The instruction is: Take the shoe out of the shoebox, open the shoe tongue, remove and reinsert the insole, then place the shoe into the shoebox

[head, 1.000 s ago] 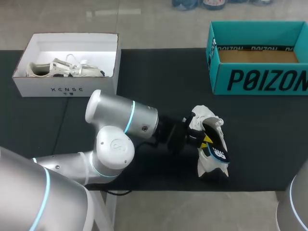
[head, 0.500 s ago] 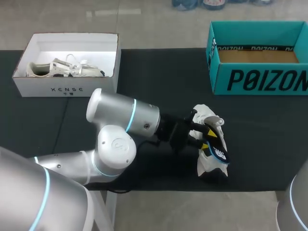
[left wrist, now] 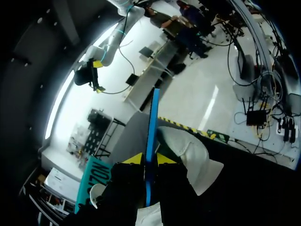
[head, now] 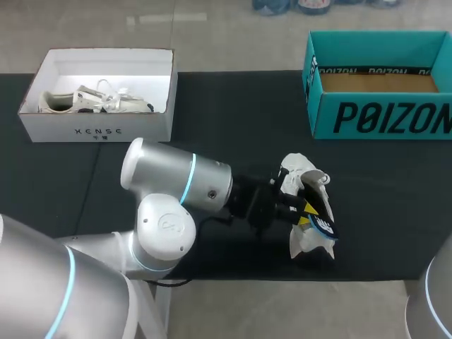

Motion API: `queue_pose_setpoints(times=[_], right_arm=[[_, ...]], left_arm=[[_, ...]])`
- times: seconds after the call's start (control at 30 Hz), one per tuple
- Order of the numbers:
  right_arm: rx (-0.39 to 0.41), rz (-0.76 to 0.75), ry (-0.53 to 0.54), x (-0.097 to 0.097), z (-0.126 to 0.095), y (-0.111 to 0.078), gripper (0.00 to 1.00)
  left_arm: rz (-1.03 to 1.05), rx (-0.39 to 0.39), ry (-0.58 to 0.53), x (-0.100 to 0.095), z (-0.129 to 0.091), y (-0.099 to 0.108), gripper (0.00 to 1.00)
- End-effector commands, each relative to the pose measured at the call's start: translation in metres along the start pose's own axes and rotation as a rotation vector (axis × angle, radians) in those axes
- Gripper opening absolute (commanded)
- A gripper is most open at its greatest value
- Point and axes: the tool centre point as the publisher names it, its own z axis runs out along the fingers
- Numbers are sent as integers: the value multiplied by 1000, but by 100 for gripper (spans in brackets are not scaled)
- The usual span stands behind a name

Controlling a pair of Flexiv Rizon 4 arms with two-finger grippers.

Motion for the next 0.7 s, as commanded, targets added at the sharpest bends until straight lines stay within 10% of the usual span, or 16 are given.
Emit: queue_pose_setpoints(times=[0.03, 0.7], right_arm=[[-45, -1, -268, 8, 1, -7, 100], [-45, -1, -268, 8, 1, -7, 100]], left_arm=[[12, 0, 4, 0, 2, 0, 0], [142, -75, 68, -5, 8, 47, 0]])
